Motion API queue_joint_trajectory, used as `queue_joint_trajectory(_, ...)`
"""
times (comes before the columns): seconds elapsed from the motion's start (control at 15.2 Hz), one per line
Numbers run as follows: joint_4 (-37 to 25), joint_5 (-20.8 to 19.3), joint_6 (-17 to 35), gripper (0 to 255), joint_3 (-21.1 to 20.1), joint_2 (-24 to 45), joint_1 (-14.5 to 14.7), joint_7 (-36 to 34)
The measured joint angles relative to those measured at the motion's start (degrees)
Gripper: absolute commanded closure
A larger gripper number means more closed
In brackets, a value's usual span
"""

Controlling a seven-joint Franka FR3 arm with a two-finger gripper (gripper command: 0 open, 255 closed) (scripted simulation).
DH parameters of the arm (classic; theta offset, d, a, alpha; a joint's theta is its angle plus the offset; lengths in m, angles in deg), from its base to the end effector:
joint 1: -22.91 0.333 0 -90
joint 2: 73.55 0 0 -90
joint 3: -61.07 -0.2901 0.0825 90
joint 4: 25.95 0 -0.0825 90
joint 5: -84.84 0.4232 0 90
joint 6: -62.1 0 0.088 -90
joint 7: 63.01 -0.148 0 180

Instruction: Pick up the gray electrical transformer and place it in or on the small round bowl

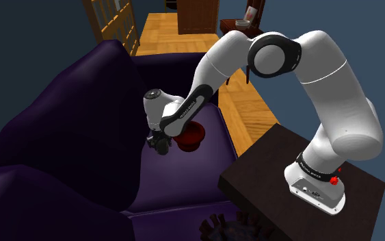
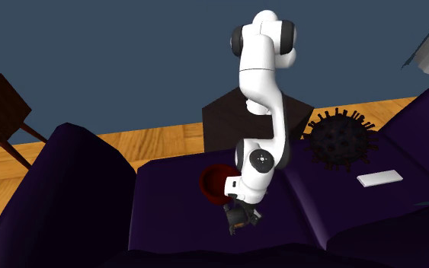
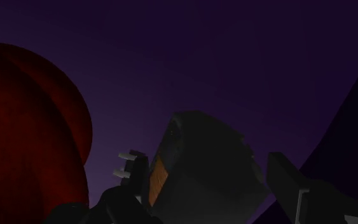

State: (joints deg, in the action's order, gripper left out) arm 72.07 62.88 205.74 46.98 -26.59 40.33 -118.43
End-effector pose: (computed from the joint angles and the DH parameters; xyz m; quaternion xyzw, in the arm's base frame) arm 0.5737 0.3472 0.0360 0.9954 -0.0924 0.0233 0.0117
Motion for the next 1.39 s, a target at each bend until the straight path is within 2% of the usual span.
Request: queue_joint_trajectory(1.39,2.6,4.0,-9.4,255,-3.8,-12.0,-2.8,2.9)
